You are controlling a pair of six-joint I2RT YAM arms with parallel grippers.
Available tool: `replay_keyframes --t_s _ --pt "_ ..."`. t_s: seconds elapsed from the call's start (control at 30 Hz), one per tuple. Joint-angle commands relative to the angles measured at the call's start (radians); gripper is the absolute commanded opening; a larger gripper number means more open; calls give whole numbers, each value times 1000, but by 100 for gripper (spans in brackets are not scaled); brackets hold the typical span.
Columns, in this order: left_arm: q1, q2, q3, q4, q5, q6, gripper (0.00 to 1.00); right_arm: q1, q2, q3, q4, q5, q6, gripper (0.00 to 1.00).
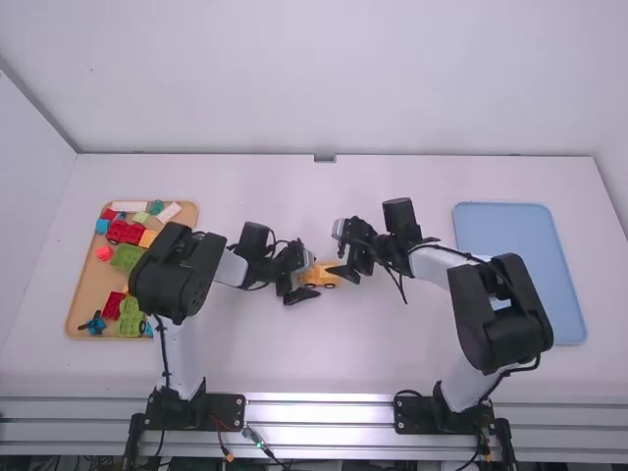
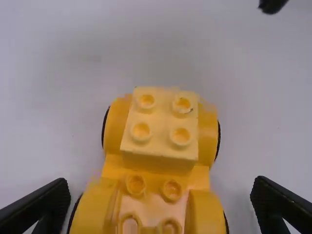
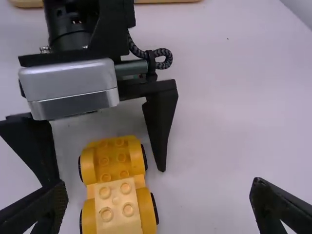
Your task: Assemble lego blocks to make yellow taxi
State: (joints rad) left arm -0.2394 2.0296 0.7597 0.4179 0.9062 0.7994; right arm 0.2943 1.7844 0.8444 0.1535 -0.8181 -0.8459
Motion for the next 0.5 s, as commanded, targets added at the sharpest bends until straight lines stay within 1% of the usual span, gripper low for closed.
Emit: replay_keyframes --t_s 0.0,0.03,0.2,0.23,0.27,0.3,0.33,0.37,0.47 --pt "3 -94 -19 -85 -153 -24 99 1 -19 16 -4 27 16 99" --pt "2 -117 -19 -113 -174 -24 99 1 -19 16 -4 34 17 99" --pt "11 -309 3 -362 -323 -26 99 1 -19 16 -2 40 19 99" --pt "10 -351 11 -415 -355 -26 99 0 -19 16 0 38 20 99" --pt "11 -419 26 -505 -419 -26 99 0 -19 16 2 38 19 99" --pt "11 -425 27 -515 -426 -26 99 0 -19 16 3 38 19 99" --pt "10 -477 35 -579 -476 -26 99 0 -19 16 5 38 19 99" --pt "10 -511 37 -607 -516 -25 99 0 -19 16 8 38 19 99" --pt "10 -595 37 -642 -650 -27 99 0 -19 16 24 43 19 99"
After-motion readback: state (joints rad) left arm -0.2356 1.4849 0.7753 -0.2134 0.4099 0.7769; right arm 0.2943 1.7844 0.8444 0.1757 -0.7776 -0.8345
